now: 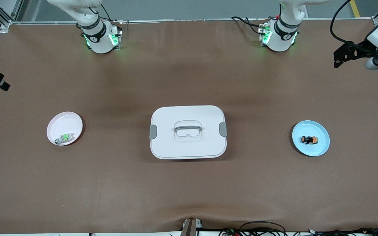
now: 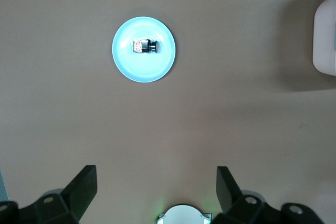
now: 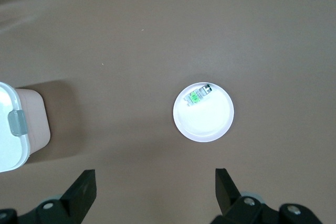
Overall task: Transfer orange switch to right arm and place
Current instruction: 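Move the left gripper toward the light-blue plate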
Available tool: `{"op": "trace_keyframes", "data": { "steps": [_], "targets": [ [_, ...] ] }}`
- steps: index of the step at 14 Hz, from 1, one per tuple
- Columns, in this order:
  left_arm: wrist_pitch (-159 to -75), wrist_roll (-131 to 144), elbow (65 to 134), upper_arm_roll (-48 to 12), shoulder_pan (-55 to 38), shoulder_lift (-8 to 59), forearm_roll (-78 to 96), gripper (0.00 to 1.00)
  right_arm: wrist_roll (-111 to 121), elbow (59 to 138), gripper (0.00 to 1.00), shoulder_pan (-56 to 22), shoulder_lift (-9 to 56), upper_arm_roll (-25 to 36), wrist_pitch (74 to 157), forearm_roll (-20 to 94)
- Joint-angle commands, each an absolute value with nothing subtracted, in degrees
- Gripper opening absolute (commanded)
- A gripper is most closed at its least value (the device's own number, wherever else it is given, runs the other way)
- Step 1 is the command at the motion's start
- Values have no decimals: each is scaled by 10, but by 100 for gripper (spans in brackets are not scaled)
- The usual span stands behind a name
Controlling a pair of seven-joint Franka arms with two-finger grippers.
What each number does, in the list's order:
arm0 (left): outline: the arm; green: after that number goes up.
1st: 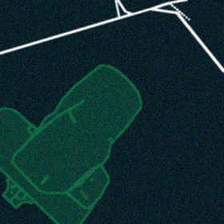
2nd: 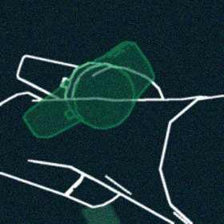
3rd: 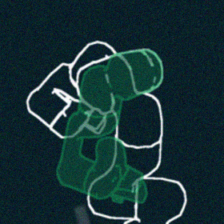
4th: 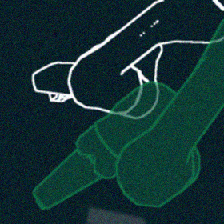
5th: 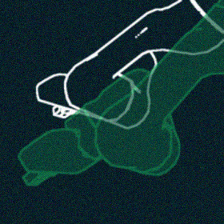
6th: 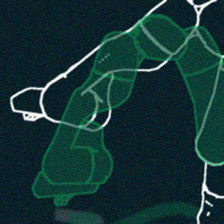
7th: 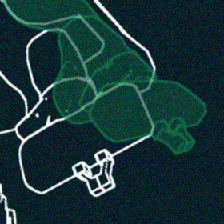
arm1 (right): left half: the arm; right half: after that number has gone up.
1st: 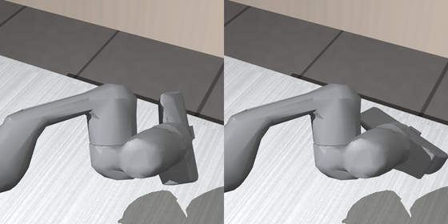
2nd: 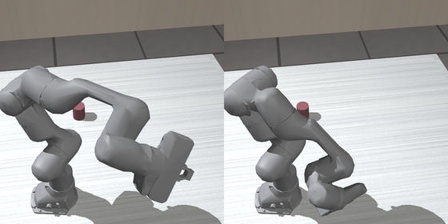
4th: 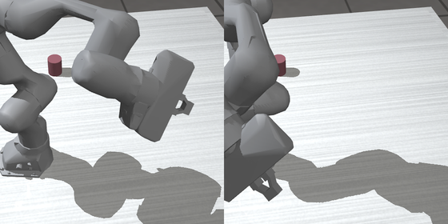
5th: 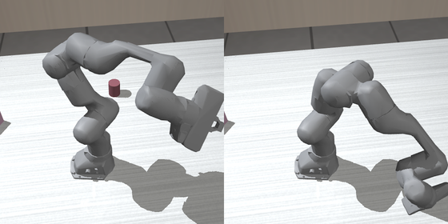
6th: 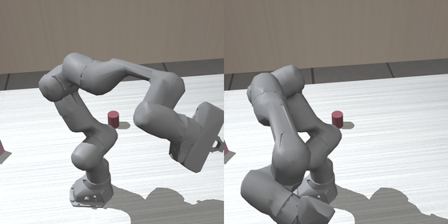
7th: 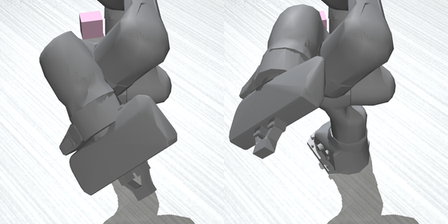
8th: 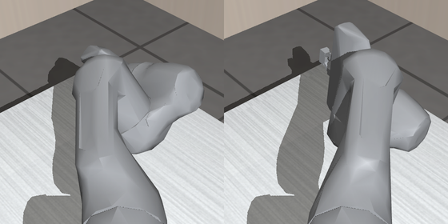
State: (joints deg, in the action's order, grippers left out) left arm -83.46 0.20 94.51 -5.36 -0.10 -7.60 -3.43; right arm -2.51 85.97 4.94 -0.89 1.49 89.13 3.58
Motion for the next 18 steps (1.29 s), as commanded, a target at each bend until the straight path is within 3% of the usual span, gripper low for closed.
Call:
{"op": "trace_keyframes", "data": {
  "steps": [1, 6, 12, 18],
  "targets": [
    [-832, 2, 933, -57, 2, -70, -38, 100, -18, 854, 100, 57, -7, 11, 888, 29],
    [-831, 4, 887, -57, 1, -22, -43, 100, -19, 854, 100, 55, -7, 11, 888, 29],
    [-894, 15, 936, -60, -11, 16, -43, 100, -19, 854, 100, 53, -4, 11, 889, 30],
    [-1044, 13, 1025, -60, -7, 44, -47, 100, -19, 853, 100, 56, -4, 11, 889, 30]
  ]
}}
